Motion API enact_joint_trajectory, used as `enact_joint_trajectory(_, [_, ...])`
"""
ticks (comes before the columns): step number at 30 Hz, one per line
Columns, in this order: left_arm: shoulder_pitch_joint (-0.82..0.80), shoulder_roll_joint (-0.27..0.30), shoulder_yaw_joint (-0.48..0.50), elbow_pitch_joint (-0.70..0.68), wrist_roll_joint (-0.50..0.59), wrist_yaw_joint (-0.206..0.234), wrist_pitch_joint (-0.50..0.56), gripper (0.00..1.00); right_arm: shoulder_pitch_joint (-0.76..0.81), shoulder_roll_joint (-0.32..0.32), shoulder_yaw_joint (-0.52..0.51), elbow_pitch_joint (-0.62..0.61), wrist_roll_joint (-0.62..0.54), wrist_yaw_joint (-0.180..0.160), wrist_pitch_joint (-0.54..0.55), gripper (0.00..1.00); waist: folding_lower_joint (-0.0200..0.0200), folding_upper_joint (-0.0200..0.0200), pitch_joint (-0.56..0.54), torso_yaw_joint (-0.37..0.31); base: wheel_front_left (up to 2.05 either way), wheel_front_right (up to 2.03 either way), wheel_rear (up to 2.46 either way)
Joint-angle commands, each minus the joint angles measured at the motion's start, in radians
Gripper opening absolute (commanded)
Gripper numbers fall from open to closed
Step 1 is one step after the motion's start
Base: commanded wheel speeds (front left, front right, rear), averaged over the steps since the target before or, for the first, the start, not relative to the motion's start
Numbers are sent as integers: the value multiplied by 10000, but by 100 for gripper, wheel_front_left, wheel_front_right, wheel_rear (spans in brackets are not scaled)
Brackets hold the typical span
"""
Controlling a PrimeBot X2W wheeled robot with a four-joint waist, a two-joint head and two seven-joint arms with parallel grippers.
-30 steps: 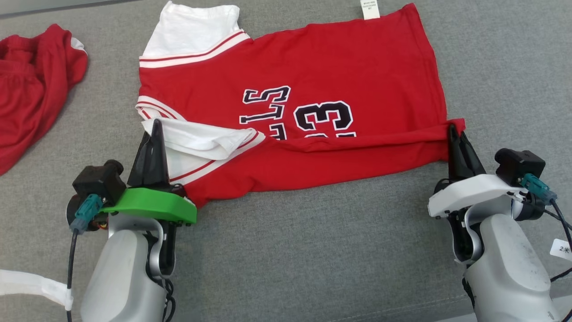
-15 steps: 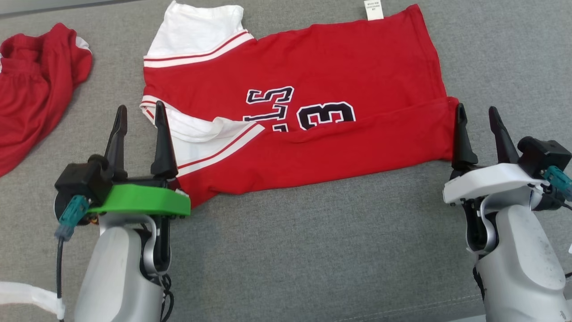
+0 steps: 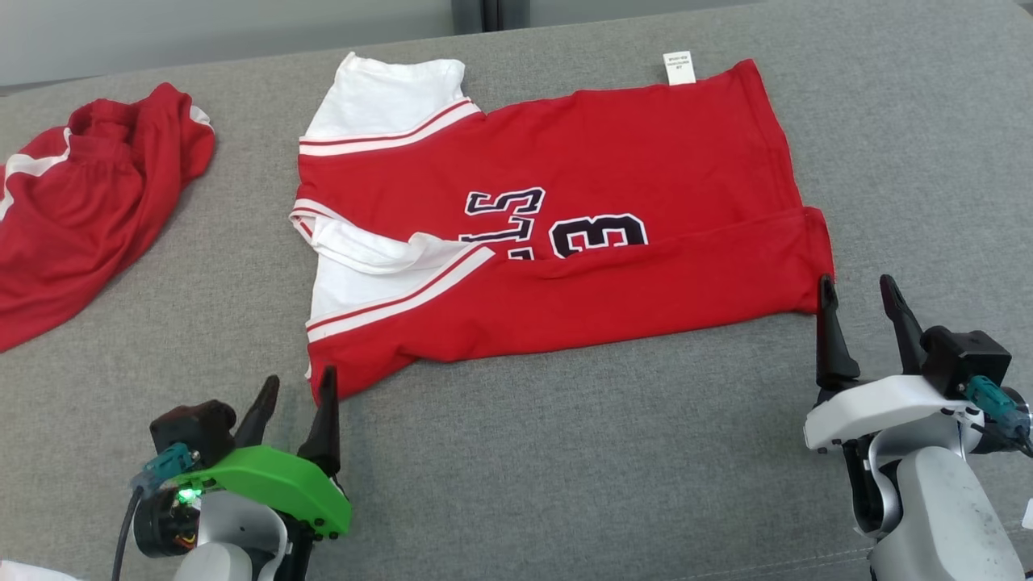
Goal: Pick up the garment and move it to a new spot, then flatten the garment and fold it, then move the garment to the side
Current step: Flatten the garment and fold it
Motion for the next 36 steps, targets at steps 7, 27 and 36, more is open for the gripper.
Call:
enact_joint_trajectory(7, [-234, -20, 51, 254, -471, 510, 1344, 100, -62, -29, 281, -94, 54, -15, 345, 100, 0, -1, 138, -122, 0, 0, 0])
enact_joint_trajectory(27, [-754, -100, -101, 446, -807, 517, 1259, 0, -773, -29, 15, 1117, -367, -15, 1728, 100, 0, -1, 302, -149, 0, 0, 0])
enact_joint_trajectory(36, [-667, 30, 109, -77, -726, 621, 661, 0, -1639, -28, -74, 2616, -223, -15, 2007, 100, 0, -1, 329, 50, 0, 0, 0])
